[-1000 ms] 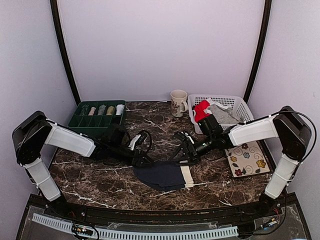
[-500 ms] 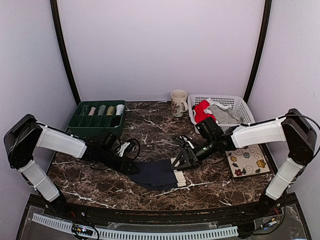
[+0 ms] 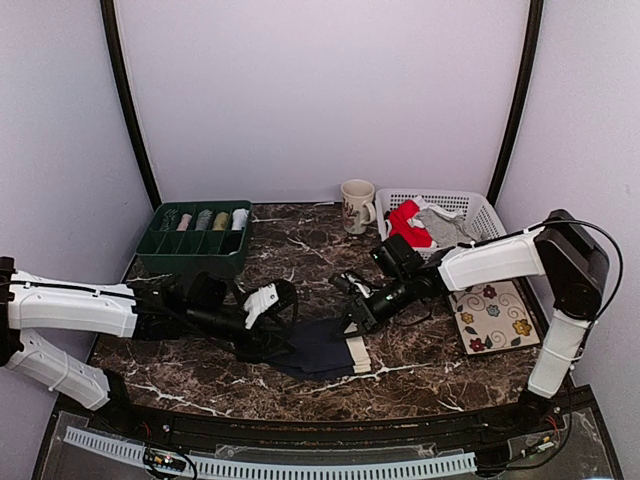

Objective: Roll the underwear
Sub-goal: Pick up the underwear from the center of the board.

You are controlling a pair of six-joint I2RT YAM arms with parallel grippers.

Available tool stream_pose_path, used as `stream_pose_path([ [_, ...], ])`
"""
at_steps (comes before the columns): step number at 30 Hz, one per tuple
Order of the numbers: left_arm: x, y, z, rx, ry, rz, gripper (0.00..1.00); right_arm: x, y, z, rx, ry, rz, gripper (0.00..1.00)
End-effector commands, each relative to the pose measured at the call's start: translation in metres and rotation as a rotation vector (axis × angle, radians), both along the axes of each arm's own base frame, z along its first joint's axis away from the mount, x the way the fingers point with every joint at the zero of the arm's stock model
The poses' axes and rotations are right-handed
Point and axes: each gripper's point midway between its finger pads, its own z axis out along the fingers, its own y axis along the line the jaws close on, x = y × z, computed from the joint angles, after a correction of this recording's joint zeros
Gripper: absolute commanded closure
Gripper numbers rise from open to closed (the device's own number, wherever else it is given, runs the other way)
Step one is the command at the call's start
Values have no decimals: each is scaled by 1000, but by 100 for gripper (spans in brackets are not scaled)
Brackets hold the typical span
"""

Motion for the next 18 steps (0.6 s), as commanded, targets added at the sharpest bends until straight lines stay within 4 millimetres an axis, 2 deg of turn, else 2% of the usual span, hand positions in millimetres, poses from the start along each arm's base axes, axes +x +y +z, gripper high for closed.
stream_pose_path([
  [1,-8,-13,-21,125,-194,-89,47,-6,1,-27,-58,16,40,71],
  [6,-22,-37,-44,232,-313,-190,48,-22,-5,-54,-118,49,78,78],
  [11,-25,-55,-60,298,-407,-257,51,-30,-13,-68,-148,67,78,82],
  [18,-31,-61,-90,365,-417,-332,61,-34,-20,-77,-174,78,78,83],
])
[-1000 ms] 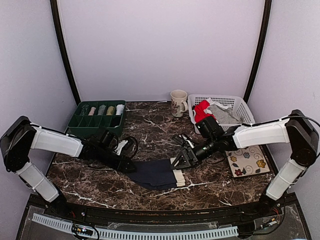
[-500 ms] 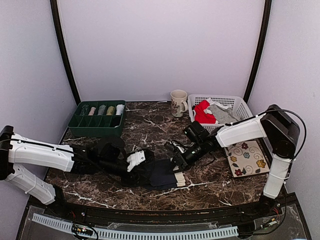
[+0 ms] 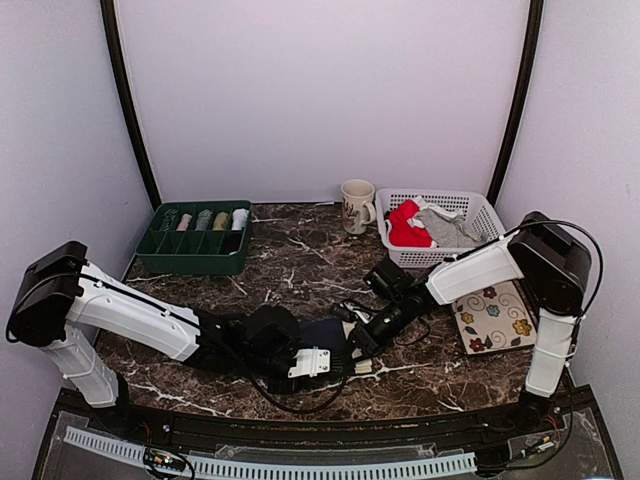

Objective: Roll the underwear
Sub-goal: Pick up the underwear from the center of the board.

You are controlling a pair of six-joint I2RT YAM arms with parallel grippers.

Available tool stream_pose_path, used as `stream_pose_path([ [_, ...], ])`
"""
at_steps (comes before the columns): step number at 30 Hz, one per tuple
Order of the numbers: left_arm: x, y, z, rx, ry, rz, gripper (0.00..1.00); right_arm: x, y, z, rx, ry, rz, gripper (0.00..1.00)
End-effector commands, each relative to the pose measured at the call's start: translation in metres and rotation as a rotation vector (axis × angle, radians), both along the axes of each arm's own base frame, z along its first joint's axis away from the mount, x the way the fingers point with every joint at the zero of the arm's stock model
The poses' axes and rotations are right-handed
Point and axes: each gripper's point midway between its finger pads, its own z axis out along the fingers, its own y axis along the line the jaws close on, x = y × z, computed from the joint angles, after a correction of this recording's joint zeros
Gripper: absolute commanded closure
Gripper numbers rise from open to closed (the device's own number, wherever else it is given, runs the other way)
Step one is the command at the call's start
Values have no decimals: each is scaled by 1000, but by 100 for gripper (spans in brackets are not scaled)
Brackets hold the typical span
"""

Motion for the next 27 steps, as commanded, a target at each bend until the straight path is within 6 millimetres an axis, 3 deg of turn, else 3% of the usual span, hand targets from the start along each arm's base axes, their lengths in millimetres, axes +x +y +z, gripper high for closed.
stream_pose_path([
  [1,3,-6,-7,29,-49,-42,62,-6,-5,-11,-25,-4,14,83],
  [8,-2,10,-41,143,-7,-38,71,-10,-9,-15,-37,7,19,84],
  [14,-1,20,-49,184,2,-10,87,-14,-12,-14,-33,19,27,84],
  [17,-6,21,-47,189,29,-17,95,-20,-12,-10,-26,24,37,85],
  [22,-22,23,-35,146,100,-42,100,-35,-9,3,-1,32,69,84],
  [27,-31,21,-19,100,137,-65,100,-28,-2,28,45,-13,64,77],
])
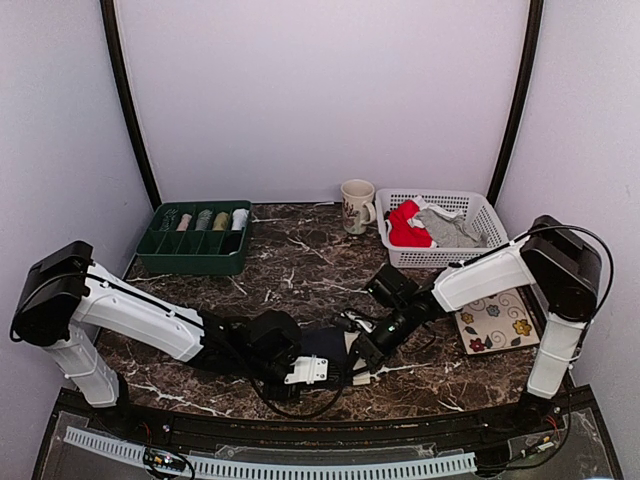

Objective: Roll the underwear
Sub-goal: Pick up the underwear from the center of the board, then fold the underwear at the center of the board.

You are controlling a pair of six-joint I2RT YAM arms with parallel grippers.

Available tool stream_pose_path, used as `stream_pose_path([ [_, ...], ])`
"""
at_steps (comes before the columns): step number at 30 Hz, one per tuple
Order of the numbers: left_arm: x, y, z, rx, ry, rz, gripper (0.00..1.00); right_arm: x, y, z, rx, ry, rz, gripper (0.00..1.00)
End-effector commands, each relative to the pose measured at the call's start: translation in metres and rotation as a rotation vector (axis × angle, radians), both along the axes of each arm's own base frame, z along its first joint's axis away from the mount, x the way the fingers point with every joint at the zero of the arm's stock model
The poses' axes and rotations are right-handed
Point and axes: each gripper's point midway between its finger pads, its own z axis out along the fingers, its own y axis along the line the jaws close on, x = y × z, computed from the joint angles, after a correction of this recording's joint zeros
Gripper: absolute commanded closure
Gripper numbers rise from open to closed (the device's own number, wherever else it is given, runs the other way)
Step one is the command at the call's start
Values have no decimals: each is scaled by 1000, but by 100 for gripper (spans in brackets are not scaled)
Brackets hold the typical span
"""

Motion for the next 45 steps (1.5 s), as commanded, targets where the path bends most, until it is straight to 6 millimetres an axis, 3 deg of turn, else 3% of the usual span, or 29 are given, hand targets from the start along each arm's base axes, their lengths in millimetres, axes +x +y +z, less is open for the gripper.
stream_pose_path([
  [1,-20,11,8,6,86,-28,100,4,7,27,47,-36,6,76],
  [8,-27,5,12,2,144,-36,100,22,28,34,74,-54,-9,73],
  [18,-31,9,20,-29,203,-19,100,39,51,21,74,-68,18,73],
  [24,-13,15,34,-83,238,43,100,26,34,-14,0,-36,59,74],
  [27,-4,18,38,-100,251,73,100,20,27,-21,-16,-24,69,74],
  [39,53,32,47,-152,278,201,100,17,24,-8,-12,-34,93,73],
  [43,58,34,44,-136,289,192,100,30,23,5,-16,-66,62,71],
  [45,57,33,46,-142,296,179,100,51,29,28,21,-110,24,68],
])
